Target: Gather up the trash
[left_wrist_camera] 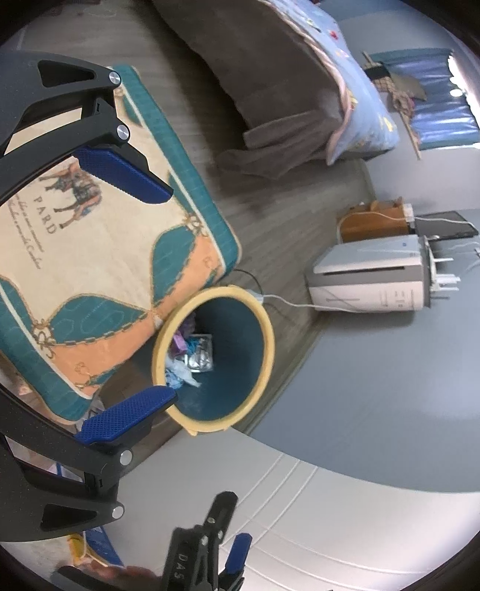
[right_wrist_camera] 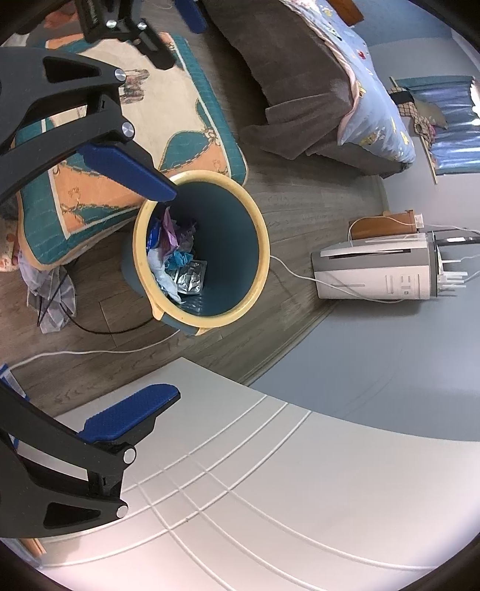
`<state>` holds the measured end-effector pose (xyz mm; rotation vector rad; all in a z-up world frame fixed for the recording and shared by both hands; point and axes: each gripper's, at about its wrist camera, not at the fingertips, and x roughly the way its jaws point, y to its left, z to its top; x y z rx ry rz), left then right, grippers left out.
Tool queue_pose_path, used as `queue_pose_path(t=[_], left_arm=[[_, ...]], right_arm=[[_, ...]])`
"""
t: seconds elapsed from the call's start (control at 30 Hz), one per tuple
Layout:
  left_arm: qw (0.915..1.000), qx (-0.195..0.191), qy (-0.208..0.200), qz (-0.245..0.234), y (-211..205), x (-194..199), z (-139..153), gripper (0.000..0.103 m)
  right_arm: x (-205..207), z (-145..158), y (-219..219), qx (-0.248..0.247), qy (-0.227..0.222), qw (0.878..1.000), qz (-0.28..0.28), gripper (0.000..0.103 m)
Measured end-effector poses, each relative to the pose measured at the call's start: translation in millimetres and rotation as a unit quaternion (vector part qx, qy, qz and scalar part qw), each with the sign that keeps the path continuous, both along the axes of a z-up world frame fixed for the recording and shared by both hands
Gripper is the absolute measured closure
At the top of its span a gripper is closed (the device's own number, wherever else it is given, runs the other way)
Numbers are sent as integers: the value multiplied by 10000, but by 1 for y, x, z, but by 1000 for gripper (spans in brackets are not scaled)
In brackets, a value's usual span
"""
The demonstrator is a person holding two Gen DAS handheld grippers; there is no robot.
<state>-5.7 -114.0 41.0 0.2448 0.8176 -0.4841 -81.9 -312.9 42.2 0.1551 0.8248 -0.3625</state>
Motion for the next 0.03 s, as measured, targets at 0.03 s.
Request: queue_pose_path(t=[0.03], left_arm=[[10000,-15,36,22,5,0,0,5]], right_arm=[[1,0,1,12,18,10000,-55,6]])
